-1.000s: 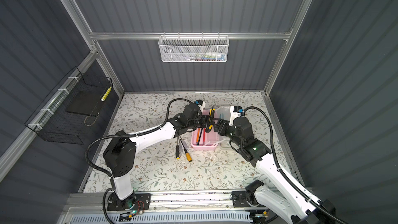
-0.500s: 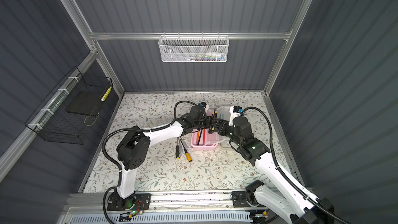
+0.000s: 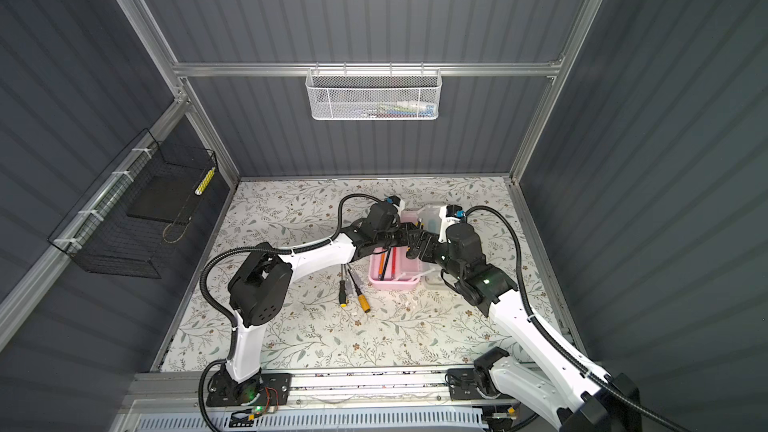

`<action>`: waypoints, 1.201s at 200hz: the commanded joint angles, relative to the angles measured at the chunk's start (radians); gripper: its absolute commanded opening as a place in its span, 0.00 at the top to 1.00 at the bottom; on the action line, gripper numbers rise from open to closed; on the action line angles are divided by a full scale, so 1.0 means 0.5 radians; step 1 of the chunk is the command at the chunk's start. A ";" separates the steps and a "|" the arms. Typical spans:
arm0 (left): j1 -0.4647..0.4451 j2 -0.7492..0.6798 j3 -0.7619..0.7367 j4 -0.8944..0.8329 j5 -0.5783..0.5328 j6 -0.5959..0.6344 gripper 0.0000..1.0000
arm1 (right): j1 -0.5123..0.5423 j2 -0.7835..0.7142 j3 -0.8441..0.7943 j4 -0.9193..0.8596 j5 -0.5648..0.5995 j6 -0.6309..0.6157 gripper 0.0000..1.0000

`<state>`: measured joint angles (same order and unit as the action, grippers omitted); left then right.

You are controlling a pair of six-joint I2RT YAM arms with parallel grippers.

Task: Pack the tool kit
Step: 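Open the left gripper and withdraw it from the lid, then move the right gripper over the yellow-handled screwdriver while the left gripper hovers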

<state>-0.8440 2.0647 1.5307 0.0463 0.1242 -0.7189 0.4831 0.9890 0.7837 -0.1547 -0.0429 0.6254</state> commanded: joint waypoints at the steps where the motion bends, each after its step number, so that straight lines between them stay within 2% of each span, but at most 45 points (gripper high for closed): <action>1: -0.006 -0.103 0.011 -0.037 -0.090 0.131 0.48 | -0.006 0.078 0.133 -0.105 -0.114 -0.106 0.23; 31: 0.039 -0.389 -0.210 -0.127 -0.291 0.263 0.44 | 0.017 0.196 0.284 -0.242 -0.170 -0.218 0.26; 44: 0.090 -0.533 -0.422 -0.169 -0.340 0.279 0.43 | 0.072 0.248 0.363 -0.323 -0.142 -0.298 0.27; 80: 0.295 -0.921 -0.908 -0.297 -0.491 0.247 0.42 | 0.396 0.484 0.574 -0.557 0.063 -0.503 0.29; 96: 0.386 -1.089 -1.109 -0.348 -0.532 0.206 0.41 | 0.530 0.574 0.620 -0.615 0.083 -0.531 0.31; 118: 0.415 -1.274 -1.296 -0.453 -0.632 0.185 0.40 | 0.689 0.654 0.623 -0.628 0.053 -0.527 0.35; 148: 0.424 -1.355 -1.440 -0.535 -0.667 0.169 0.39 | 0.825 0.790 0.644 -0.699 -0.026 -0.536 0.39; 186: 0.433 -1.315 -1.549 -0.434 -0.656 0.137 0.39 | 0.979 0.998 0.653 -0.731 -0.113 -0.541 0.36; 240: 0.463 -1.388 -1.722 -0.326 -0.603 0.071 0.40 | 1.026 1.247 0.689 -0.741 -0.025 -0.469 0.39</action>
<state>-0.6262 1.4006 0.7101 -0.1520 -0.1867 -0.6571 0.9962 1.5856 1.0985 -0.4992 -0.0795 0.3752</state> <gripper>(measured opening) 0.602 0.621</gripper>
